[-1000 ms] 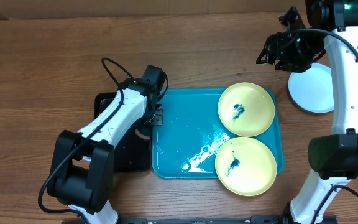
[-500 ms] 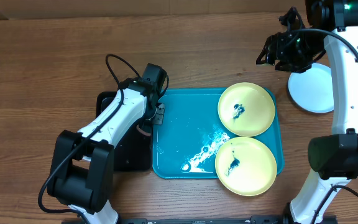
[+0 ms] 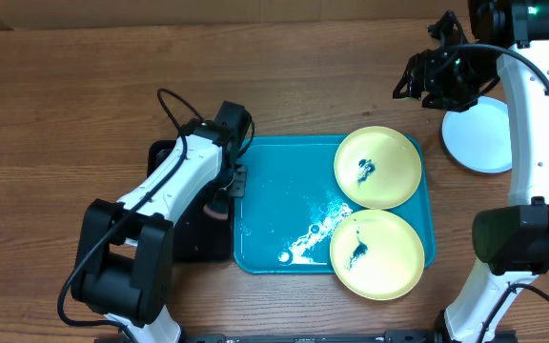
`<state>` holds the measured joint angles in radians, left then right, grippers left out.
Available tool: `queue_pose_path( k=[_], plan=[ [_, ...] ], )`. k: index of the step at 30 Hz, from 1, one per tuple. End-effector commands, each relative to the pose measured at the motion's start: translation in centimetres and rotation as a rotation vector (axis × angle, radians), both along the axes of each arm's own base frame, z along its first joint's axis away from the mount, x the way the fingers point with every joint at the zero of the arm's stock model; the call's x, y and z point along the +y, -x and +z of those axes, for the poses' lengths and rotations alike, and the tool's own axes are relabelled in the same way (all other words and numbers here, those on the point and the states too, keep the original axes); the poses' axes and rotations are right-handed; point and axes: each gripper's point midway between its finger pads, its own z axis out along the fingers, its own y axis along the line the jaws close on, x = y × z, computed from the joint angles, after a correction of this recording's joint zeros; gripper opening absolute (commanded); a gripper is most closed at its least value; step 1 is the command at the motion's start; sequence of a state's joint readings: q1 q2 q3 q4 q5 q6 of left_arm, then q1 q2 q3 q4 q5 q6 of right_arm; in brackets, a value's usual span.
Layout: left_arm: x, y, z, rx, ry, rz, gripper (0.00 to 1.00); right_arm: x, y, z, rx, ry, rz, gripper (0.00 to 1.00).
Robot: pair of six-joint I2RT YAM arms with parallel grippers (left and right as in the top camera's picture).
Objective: Clean dirty plates on tray and stack at the side
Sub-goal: 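Move the right gripper to the upper yellow plate's rim and grasp it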
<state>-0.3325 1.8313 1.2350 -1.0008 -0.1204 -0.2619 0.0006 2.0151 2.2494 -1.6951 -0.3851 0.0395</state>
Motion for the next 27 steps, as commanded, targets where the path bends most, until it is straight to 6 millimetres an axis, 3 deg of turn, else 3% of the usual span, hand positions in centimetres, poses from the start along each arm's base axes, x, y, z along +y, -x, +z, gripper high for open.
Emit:
queue_pose_path(
  k=[1,3,6,9,12,17,21,27],
  plan=[
    [1.2,-1.1,2.6,-0.072,-0.016,0.091,0.04,0.1,0.0,0.2,-0.009,-0.001,0.010,0.61],
    [1.5,-1.2,3.5,-0.093,-0.007,0.105,0.04,0.3,0.1,0.1,-0.003,-0.002,0.007,0.56],
    [1.8,-1.2,4.9,-0.128,0.018,0.135,0.04,0.2,0.4,-0.8,0.034,0.019,-0.018,0.58],
    [1.8,-0.9,7.0,-0.170,0.054,0.162,0.04,-0.6,1.4,-3.1,0.126,0.063,-0.058,0.65],
    [1.9,-0.6,9.8,-0.219,0.075,0.162,0.04,-0.6,2.8,-5.7,0.220,0.067,-0.056,0.52],
    [1.8,0.0,14.0,-0.289,0.118,0.160,0.04,-1.1,4.6,-10.4,0.351,0.099,-0.106,0.52],
    [1.8,0.2,14.9,-0.309,0.129,0.159,0.04,-2.6,5.8,-14.4,0.414,0.193,-0.179,0.54],
    [1.6,0.4,14.7,-0.298,0.136,0.157,0.04,-4.3,5.9,-18.0,0.397,0.283,-0.225,0.56]
  ],
)
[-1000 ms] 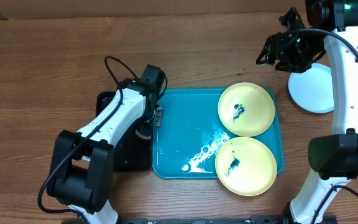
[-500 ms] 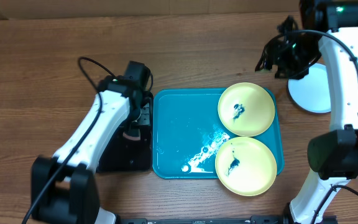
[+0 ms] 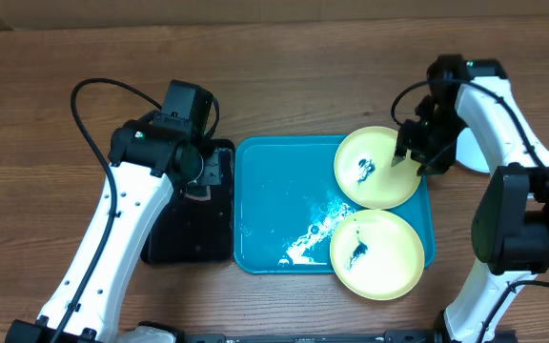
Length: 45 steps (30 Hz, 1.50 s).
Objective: Clean dirty plates on tray and stack at the side
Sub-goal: 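Move the right gripper to the upper yellow plate's rim and grasp it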
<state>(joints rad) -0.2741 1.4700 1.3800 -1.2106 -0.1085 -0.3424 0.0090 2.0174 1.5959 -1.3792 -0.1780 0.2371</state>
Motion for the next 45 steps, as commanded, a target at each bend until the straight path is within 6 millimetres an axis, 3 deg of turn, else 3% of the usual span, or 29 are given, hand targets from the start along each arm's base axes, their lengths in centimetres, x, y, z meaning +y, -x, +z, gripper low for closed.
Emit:
queue_pose_path(
  k=[1,8,13,23,26,30,33,34,36,38,45],
  plan=[
    [-0.3,-0.2,0.5,-0.014,0.029,0.017,0.04,-1.4,0.2,-1.3,0.000,0.090,-0.034,0.56],
    [-0.4,-0.4,0.6,-0.021,0.034,0.011,0.04,-1.9,-1.0,-3.6,-0.072,0.120,-0.043,0.54],
    [-0.4,-0.4,0.6,-0.021,0.033,0.008,0.04,-2.6,-1.8,-3.8,-0.107,0.160,-0.059,0.55],
    [-0.5,-0.5,0.6,-0.027,0.034,0.005,0.04,-3.2,-1.6,-3.9,-0.102,0.195,-0.014,0.56],
    [-0.5,-0.4,0.6,-0.023,0.031,0.001,0.04,-2.3,-1.3,-4.9,-0.096,0.138,-0.005,0.45],
    [-0.4,-0.4,0.6,-0.020,0.029,-0.002,0.04,-0.9,-0.4,-6.6,-0.085,0.061,-0.013,0.39],
    [-0.5,-0.5,0.6,-0.024,0.031,-0.002,0.04,-0.4,-0.2,-6.7,-0.082,0.035,-0.011,0.33],
    [-0.5,-0.5,0.6,-0.026,0.031,-0.002,0.04,-0.4,-0.2,-6.7,-0.084,0.034,-0.009,0.26],
    [-0.5,-0.5,0.6,-0.026,0.032,-0.002,0.04,-0.4,-0.2,-6.7,-0.083,0.029,-0.010,0.04],
    [-0.5,-0.5,0.6,-0.025,0.032,-0.002,0.04,0.2,-0.2,-6.6,-0.085,0.000,-0.005,0.04],
    [-0.5,-0.6,0.7,-0.030,0.035,-0.003,0.04,5.1,-0.1,-6.1,-0.116,-0.132,0.129,0.04]
  ],
)
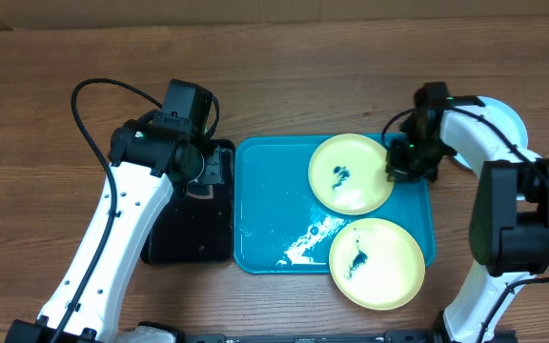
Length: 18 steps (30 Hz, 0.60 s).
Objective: Clean dirty plates on tray and stack at the side
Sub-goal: 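Move the right gripper to the upper yellow plate's rim and grasp it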
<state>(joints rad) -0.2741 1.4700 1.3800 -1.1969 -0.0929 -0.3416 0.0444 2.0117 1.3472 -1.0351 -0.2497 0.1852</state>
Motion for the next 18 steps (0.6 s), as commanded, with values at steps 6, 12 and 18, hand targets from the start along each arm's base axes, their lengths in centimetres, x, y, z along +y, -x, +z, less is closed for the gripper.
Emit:
queue_pose_path(
  k=[6,12,18],
  plan=[
    [-0.9,-1.1,-0.1,-0.028,0.032,-0.011,0.04,7.3,0.6,-0.4,-0.024,-0.048,0.114,0.04],
    [-5.4,-2.5,-2.5,-0.003,0.177,-0.133,0.04,9.2,0.5,-0.3,-0.037,-0.066,0.105,0.04],
    [-11.4,-4.4,-4.1,-0.025,0.314,-0.222,0.04,9.6,0.5,-0.1,-0.033,-0.096,0.105,0.04]
  ],
)
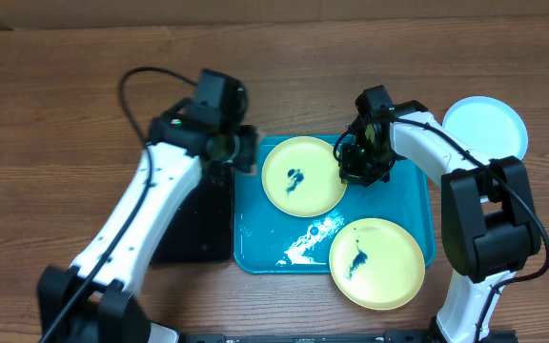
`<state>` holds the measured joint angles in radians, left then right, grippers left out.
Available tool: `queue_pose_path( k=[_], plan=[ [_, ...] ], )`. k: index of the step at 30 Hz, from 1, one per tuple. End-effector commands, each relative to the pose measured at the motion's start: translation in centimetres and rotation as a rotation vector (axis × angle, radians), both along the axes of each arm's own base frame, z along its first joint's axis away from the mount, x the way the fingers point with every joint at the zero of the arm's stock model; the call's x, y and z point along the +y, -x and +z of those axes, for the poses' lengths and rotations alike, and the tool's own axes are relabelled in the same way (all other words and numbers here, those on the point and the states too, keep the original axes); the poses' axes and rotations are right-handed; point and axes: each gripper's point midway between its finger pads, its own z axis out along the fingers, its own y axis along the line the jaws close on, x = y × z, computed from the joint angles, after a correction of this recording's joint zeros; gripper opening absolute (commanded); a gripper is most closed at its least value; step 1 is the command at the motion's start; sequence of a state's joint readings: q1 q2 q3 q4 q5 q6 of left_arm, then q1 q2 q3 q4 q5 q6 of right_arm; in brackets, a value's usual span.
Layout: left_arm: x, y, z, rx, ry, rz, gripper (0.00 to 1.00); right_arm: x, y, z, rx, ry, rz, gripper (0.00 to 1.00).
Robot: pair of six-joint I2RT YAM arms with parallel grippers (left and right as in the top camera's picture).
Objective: Clean dirty plates on tray and stack at the side
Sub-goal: 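Move the right gripper to the upper yellow plate's rim and grasp it, then scrub the upper yellow plate with the sponge in the left gripper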
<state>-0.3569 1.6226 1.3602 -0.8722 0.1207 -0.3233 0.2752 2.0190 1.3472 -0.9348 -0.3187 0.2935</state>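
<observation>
Two yellow plates carry dark stains. One plate (303, 176) lies in the upper left of the teal tray (255, 243). The other plate (376, 262) lies at the tray's lower right and overhangs its edge. My right gripper (351, 164) is at the right rim of the upper plate, shut on it. My left gripper (239, 152) hangs at the tray's upper left corner, just left of that plate. Its fingers are hidden under the wrist, so I cannot tell whether it is open or holds anything.
A white plate (484, 129) lies on the wooden table right of the tray. A black mat (193, 224) lies against the tray's left side. White smears (308, 238) mark the tray floor.
The right gripper has moved left with the upper yellow plate, now in the tray's upper left. The left gripper has moved from above the black mat to the tray's upper left corner.
At first the left gripper was low over the black mat by a pink thing, and the right gripper hung over the white plate. Then the left was raised and the right reached the upper plate's rim. Since then the plate has shifted left twice with the gripper.
</observation>
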Motion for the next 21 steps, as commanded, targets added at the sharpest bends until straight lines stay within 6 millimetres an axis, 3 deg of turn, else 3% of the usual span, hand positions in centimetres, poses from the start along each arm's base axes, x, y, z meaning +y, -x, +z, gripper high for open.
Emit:
queue_pose_path(
  k=[1,6,11,16,21],
  plan=[
    [-3.3,0.9,-2.1,0.081,0.073,-0.057,0.04,0.2,0.2,-0.2,0.020,-0.019,-0.019,0.04],
    [-5.6,1.9,-7.2,0.219,0.053,-0.048,0.04,0.2,0.4,-0.2,0.028,-0.018,-0.019,0.04],
    [-7.8,2.0,-10.8,0.264,0.035,-0.034,0.04,0.2,0.5,-0.2,0.030,-0.017,-0.019,0.04],
    [-7.7,1.5,-14.3,0.298,-0.008,0.076,0.04,0.1,0.6,-0.2,0.037,-0.015,-0.019,0.04],
    [-8.0,2.6,-17.3,0.394,-0.007,0.080,0.04,0.1,0.7,-0.2,0.042,-0.013,-0.019,0.04]
  ],
)
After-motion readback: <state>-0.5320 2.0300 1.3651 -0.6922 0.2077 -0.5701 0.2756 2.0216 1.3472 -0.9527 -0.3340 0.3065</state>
